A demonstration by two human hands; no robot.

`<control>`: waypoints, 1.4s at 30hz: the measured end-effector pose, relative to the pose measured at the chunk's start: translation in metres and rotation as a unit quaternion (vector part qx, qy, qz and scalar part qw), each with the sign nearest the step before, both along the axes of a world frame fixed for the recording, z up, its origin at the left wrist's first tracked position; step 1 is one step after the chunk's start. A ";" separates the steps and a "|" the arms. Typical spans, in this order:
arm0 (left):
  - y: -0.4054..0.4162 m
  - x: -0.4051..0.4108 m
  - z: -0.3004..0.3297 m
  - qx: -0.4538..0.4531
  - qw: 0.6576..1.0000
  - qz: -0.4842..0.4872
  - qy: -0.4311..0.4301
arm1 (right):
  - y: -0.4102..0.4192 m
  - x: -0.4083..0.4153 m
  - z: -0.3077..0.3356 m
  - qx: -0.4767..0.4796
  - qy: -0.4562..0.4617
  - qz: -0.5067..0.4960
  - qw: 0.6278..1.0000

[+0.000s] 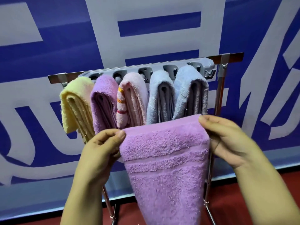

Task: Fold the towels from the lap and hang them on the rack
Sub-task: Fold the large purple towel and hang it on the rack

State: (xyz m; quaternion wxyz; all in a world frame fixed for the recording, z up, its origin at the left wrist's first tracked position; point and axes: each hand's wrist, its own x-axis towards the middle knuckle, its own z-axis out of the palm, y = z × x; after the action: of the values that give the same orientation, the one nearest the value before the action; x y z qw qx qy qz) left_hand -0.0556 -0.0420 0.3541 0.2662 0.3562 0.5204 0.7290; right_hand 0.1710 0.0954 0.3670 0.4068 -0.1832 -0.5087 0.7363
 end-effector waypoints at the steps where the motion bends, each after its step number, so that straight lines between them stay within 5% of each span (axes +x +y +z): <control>1: 0.002 0.002 -0.003 -0.011 0.999 -0.002 -0.034 | 0.001 -0.004 -0.006 -0.023 -0.006 -0.011 1.000; 11: 0.008 0.040 0.001 0.011 0.997 0.006 -0.074 | -0.026 -0.030 -0.012 0.023 -0.024 -0.157 0.987; 23: 0.000 0.081 0.013 0.007 0.997 0.001 0.080 | -0.062 -0.039 -0.011 0.274 -0.106 -0.232 0.927; 42: -0.010 0.088 0.015 0.009 0.994 0.017 0.110 | -0.071 -0.038 -0.009 0.379 -0.092 -0.245 0.888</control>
State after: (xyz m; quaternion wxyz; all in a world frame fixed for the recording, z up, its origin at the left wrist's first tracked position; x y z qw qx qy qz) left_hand 0.0327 -0.0516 0.3691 0.1916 0.4277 0.5458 0.6946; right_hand 0.1326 0.0243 0.3581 0.5638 -0.2006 -0.7235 0.3441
